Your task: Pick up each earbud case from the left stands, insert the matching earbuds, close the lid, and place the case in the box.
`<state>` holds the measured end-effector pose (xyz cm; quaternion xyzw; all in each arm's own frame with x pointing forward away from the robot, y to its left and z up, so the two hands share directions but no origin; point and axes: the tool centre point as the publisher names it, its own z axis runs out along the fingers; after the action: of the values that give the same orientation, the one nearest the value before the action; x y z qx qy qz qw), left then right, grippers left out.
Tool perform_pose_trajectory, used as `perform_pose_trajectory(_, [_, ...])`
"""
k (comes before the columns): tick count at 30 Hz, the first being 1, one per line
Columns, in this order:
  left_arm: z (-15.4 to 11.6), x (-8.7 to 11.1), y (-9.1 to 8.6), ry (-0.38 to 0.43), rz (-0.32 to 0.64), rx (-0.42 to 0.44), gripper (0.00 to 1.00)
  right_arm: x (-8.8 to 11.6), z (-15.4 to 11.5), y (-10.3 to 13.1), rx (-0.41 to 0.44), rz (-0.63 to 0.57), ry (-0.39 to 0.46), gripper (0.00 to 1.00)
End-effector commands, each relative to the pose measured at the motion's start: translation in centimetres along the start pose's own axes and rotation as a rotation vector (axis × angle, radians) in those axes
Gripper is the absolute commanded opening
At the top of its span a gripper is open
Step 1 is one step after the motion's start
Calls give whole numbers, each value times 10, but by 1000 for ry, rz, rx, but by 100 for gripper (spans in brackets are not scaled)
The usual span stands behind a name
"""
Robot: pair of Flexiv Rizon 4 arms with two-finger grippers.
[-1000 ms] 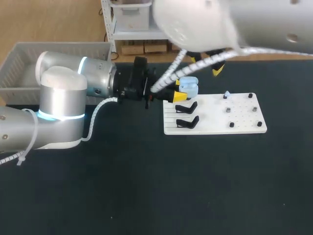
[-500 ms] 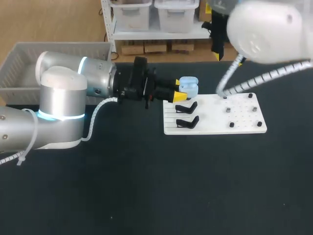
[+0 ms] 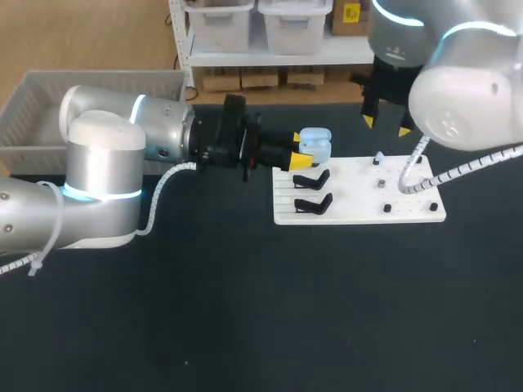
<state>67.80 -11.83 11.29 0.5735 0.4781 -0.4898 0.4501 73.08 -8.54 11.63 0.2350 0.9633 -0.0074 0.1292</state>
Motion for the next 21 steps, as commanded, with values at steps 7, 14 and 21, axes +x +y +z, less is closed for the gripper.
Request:
perform_pose_trajectory(7, [0,0,1,1,0,1,0,3,37,-5,-2,-73,32,54])
perform_pose_trajectory(14, [0,0,1,1,0,1,0,4,56,-4,2,-92,38,48])
perform_pose_trajectory(21, [0,0,1,1,0,1,0,6,72,3,-21,-98,58,47])
